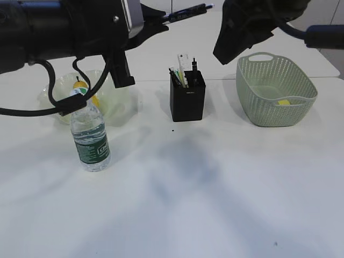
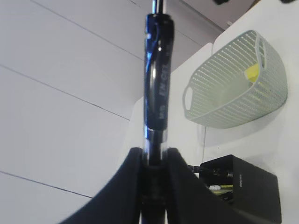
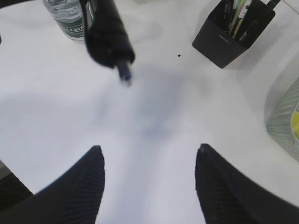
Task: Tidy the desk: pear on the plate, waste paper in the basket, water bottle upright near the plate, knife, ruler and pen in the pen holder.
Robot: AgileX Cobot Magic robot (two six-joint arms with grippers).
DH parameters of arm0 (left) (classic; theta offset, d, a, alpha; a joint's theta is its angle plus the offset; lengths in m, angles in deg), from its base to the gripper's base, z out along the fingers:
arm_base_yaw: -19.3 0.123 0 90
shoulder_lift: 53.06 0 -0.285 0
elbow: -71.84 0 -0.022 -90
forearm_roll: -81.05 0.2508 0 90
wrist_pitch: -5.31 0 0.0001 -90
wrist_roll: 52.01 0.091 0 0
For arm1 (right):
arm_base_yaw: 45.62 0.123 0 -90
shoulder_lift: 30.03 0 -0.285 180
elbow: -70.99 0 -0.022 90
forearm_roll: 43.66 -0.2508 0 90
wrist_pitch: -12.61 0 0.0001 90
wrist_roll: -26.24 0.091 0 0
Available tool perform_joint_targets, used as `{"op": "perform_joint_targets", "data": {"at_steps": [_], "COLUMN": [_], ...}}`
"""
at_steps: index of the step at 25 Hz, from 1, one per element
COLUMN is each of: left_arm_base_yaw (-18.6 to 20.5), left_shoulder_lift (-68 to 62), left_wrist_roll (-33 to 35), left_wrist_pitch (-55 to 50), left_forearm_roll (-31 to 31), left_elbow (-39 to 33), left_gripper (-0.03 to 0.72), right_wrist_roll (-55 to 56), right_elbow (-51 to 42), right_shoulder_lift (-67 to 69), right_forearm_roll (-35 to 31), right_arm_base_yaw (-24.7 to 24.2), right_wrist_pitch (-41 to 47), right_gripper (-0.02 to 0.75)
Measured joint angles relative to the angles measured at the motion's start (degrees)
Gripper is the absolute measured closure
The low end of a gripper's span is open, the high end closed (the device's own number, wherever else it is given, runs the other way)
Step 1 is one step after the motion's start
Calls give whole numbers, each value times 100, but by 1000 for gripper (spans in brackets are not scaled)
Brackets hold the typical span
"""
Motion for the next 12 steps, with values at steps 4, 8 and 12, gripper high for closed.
{"op": "perform_joint_targets", "data": {"at_steps": [4,8,12], "left_arm_base_yaw": [0,0,0], "left_shoulder_lift": [-3,-3,-12], "left_wrist_roll": [-336,-815,-1319], "left_wrist_pitch": [0,0,-13], "left_forearm_roll": [-852,-1482,-1897], "left_elbow": [0,0,0], "left_gripper": [617,617,617], "right_wrist_roll": [69,232,399], "right_elbow": [0,0,0], "right_shoulder_lift": [-22,-22,-22], "right_forearm_roll": [143,494,757], "right_arm_base_yaw": [-10,-10,-20], "right_wrist_pitch": [0,0,0], "right_gripper": [283,283,281]}}
